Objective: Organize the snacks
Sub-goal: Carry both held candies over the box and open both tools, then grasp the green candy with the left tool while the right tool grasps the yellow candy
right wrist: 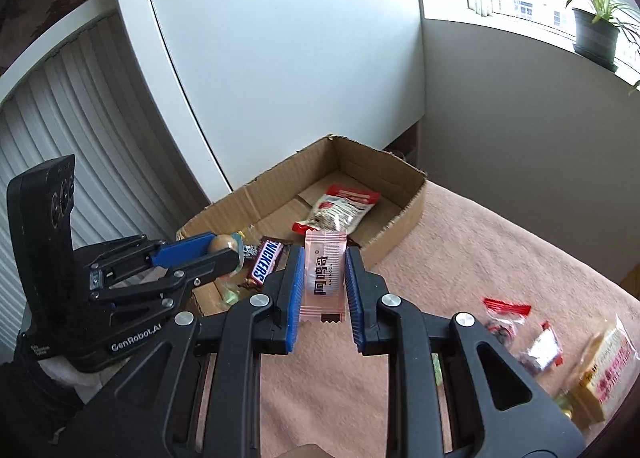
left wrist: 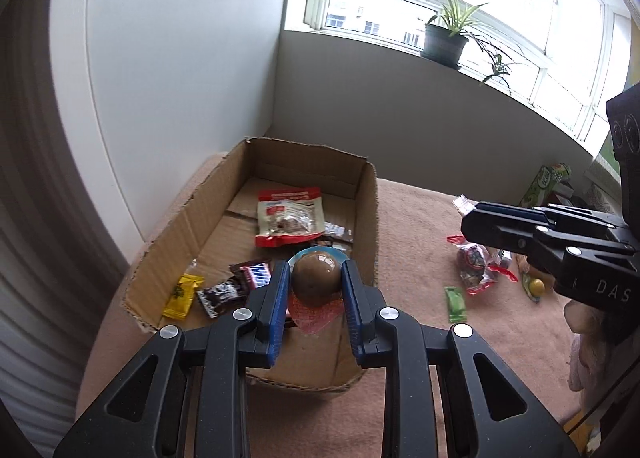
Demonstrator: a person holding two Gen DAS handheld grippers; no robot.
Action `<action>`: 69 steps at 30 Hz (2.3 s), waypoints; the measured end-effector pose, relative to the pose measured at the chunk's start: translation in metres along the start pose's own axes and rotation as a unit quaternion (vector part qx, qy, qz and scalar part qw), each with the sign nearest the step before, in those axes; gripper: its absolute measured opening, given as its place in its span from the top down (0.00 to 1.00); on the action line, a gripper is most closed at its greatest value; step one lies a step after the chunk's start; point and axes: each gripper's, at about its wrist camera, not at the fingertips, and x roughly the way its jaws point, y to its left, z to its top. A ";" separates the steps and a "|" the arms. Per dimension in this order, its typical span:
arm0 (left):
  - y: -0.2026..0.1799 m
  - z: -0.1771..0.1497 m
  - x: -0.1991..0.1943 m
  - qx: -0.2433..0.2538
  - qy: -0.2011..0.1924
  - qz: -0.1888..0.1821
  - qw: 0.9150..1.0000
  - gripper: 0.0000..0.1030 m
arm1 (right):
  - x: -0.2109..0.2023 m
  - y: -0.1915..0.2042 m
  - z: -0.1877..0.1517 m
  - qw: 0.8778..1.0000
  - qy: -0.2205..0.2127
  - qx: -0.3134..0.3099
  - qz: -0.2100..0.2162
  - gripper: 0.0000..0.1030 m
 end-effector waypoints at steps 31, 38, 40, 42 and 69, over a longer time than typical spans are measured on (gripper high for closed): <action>0.008 -0.009 -0.043 -0.018 -0.025 -0.002 1.000 0.43 | -0.102 -0.036 -0.060 0.992 -0.041 0.081 -0.089 0.22; -0.025 -0.022 -0.042 0.005 -0.011 -0.037 0.999 0.43 | -0.133 -0.085 -0.115 0.982 -0.030 0.126 -0.136 0.22; -0.038 -0.026 -0.038 0.016 -0.004 -0.050 0.999 0.43 | -0.136 -0.098 -0.131 0.980 -0.016 0.125 -0.156 0.22; -0.051 -0.030 -0.032 0.026 0.004 -0.062 0.998 0.43 | -0.134 -0.109 -0.145 0.977 0.002 0.124 -0.175 0.22; -0.145 -0.042 0.102 0.114 0.113 -0.083 0.983 0.59 | -0.065 -0.188 -0.160 0.962 0.083 0.141 -0.220 0.59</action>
